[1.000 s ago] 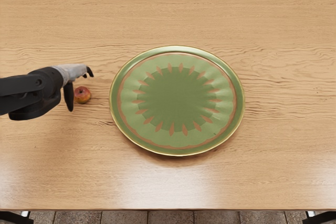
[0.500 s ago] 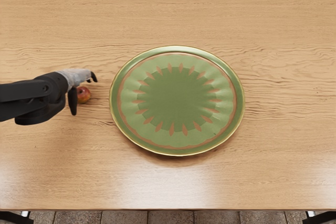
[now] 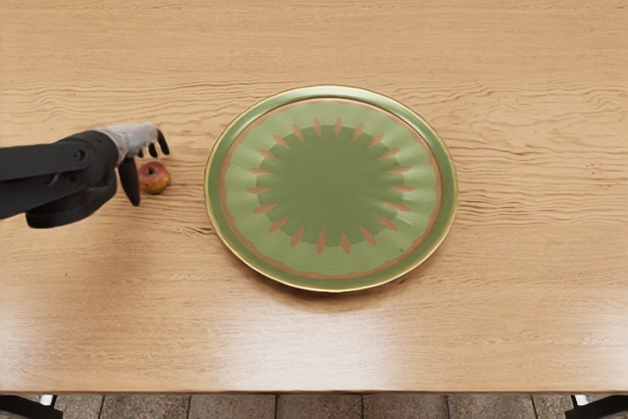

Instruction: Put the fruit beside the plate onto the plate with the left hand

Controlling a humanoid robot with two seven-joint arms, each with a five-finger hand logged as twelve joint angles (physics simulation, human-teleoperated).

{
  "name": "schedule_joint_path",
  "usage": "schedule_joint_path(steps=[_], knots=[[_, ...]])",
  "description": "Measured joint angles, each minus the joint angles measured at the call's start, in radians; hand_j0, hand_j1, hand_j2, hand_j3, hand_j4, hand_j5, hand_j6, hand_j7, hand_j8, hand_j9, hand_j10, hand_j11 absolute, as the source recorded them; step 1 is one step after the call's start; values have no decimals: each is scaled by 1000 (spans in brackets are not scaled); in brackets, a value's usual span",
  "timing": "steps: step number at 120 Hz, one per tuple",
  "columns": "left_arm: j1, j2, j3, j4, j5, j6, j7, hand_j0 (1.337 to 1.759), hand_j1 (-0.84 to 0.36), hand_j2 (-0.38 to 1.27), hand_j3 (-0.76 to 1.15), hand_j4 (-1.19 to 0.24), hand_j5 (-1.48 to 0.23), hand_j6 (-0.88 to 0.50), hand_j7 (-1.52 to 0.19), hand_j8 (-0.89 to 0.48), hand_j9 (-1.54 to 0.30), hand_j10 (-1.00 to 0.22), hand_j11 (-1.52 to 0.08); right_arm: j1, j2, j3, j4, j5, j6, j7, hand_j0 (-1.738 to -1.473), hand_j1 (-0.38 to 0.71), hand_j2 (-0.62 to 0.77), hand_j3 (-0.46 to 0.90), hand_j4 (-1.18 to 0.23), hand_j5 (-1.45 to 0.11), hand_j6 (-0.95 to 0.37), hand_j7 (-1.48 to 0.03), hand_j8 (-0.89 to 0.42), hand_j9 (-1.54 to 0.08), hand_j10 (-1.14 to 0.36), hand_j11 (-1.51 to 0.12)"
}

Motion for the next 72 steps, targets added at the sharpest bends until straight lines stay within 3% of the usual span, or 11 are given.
schedule_joint_path(steps=[39,72], knots=[[-1,-28,3,24,-13,-6,0,1658,-242,102,0,-497,-644,-497,-643,-497,-643,-497,-643,0,0,-1,1,0,0,0,-1658,-303,-8,0,-38,-50,-38,-50,-38,-50,-38,-50],[3,-52,8,38,-6,-5,1,1656,-256,131,0,-556,-670,-535,-700,-541,-697,-542,-694,0,0,-1,1,0,0,1,-1658,-303,-8,0,-38,-50,-38,-50,-38,-50,-38,-50]])
